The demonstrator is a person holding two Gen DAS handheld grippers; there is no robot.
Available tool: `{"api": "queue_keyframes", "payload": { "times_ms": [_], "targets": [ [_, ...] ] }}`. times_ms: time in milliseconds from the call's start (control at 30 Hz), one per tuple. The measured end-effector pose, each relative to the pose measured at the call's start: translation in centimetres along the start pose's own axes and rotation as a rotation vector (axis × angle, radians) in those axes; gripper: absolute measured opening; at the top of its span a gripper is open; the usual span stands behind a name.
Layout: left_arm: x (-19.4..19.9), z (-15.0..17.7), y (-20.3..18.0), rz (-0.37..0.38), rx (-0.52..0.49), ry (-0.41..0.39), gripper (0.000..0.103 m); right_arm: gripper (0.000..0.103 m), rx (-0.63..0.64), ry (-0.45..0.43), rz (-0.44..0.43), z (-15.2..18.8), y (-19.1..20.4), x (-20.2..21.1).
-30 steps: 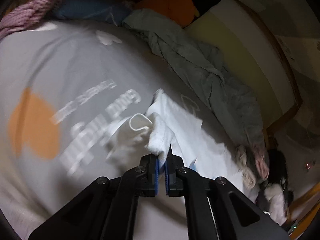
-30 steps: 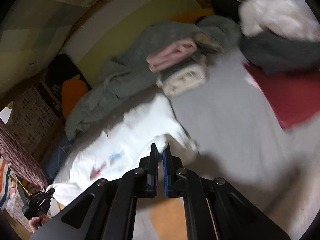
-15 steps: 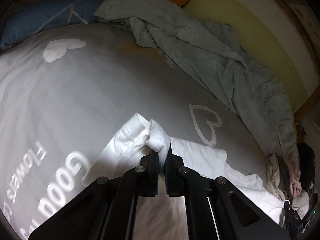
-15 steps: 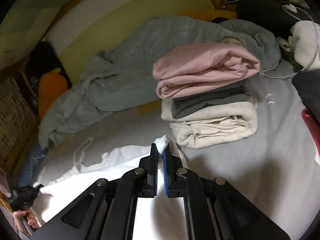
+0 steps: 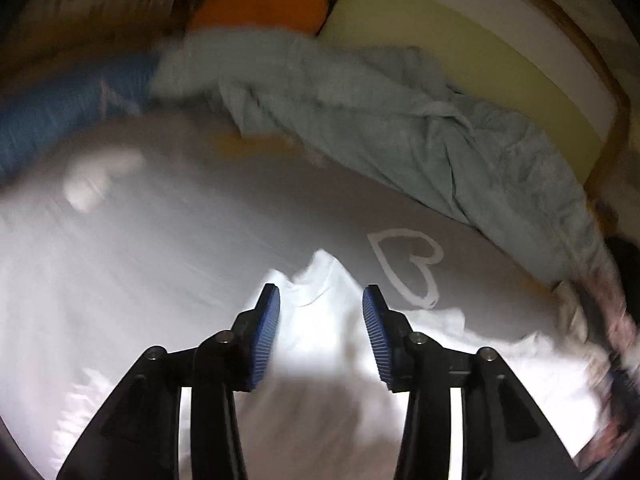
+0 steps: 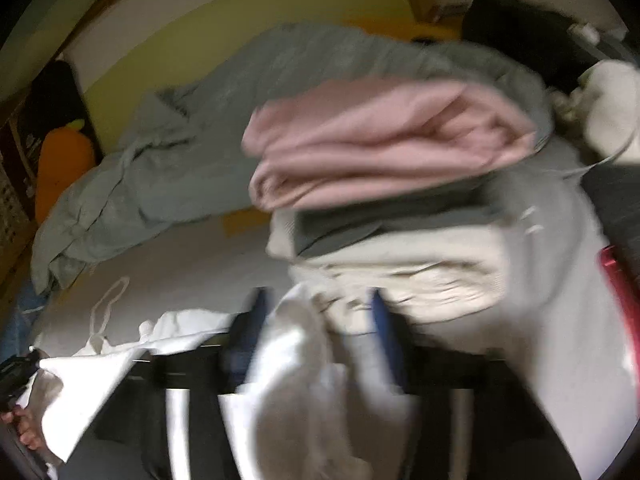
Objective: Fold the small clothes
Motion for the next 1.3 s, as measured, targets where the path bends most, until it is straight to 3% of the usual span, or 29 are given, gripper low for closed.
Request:
{"api": "queue_keyframes", "payload": {
  "times_ms": [133, 233, 333, 433, 600, 667, 700, 733, 767, 800, 833, 900, 933, 1000, 1067, 1133, 1233, 1300],
  "targets": [
    [5.1, 1.5, 1.1, -0.01, -0.1, -0.031, 0.057, 0.064, 0.097, 0.054, -0.074, 0.1, -0.3, 3.6],
    [6.7, 3.8, 3.1, 0.008, -0.067, 0.057, 0.062, 0.064, 0.127, 0.123, -0.167, 1.8, -1.2, 6.1],
    [6.3, 7.0, 4.9, 0.14, 0.042, 0.211, 0.059, 0.064, -0.007, 0.242, -0.313, 4.7, -3.5, 7.0],
    [5.9, 9.4, 4.9, 0.272, 0.117, 0.298, 0.049, 0.064, -0.125, 0.324, -0.397, 6.9, -4.8, 6.2],
    [4.9, 11.4, 4.2, 0.245, 0.173, 0.365, 0.052, 0.064, -0.208, 0.373, -0.468, 8.0, -4.8, 3.8],
    [3.9, 11.0, 4.6, 0.242, 0.221, 0.342, 0.052, 0.064, -0.226, 0.374, -0.488, 7.9, -4.9, 3.1],
    [3.8, 10.9, 5.0, 0.239, 0.246, 0.321, 0.049, 0.059, -0.223, 0.358, -0.485, 8.0, -4.9, 2.8],
    [3.2, 10.4, 5.4, 0.232, 0.274, 0.297, 0.045, 0.046, -0.214, 0.353, -0.476, 8.0, -4.9, 2.8],
    [2.7, 9.9, 5.4, 0.233, 0.274, 0.284, 0.013, 0.04, -0.201, 0.357, -0.459, 8.0, -4.9, 2.5],
    [2.2, 9.6, 5.2, 0.242, 0.251, 0.298, 0.003, 0.036, -0.195, 0.367, -0.45, 8.1, -5.0, 2.1],
    [2.5, 9.3, 4.8, 0.23, 0.217, 0.296, 0.003, 0.026, -0.206, 0.364, -0.449, 8.0, -5.2, 2.1],
    [4.8, 8.8, 4.2, 0.226, 0.147, 0.211, 0.003, 0.014, -0.212, 0.349, -0.459, 7.7, -5.2, 3.0],
    [6.5, 8.5, 4.0, 0.22, 0.095, 0.164, 0.003, 0.012, -0.194, 0.321, -0.453, 7.3, -5.0, 4.1],
    [8.8, 8.6, 4.0, 0.233, 0.039, 0.143, 0.003, 0.011, -0.108, 0.287, -0.411, 6.7, -4.0, 6.6],
    [10.0, 9.7, 4.4, 0.226, 0.014, 0.181, 0.003, 0.011, 0.032, 0.28, -0.293, 7.0, -2.4, 9.5],
    [10.2, 11.8, 5.2, 0.197, -0.002, 0.249, 0.003, 0.011, 0.101, 0.26, -0.282, 8.1, -1.6, 12.7],
    [9.2, 15.1, 5.8, 0.176, -0.024, 0.331, 0.004, 0.011, 0.045, 0.309, -0.269, 10.2, -3.1, 15.3],
    [9.2, 16.0, 6.1, 0.19, 0.001, 0.317, 0.008, 0.012, -0.012, 0.353, -0.25, 11.7, -4.3, 15.4]
  ]
}}
Point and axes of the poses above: each gripper's, at about its wrist camera, not at the fingertips, and x roughly against the way its jaws point, y to its left, z to its underside, the point moved 1 cm from there along -x, roughly the way its jaws point, and after that the axes turned 10 degrees about -z, right-handed, at the moved point
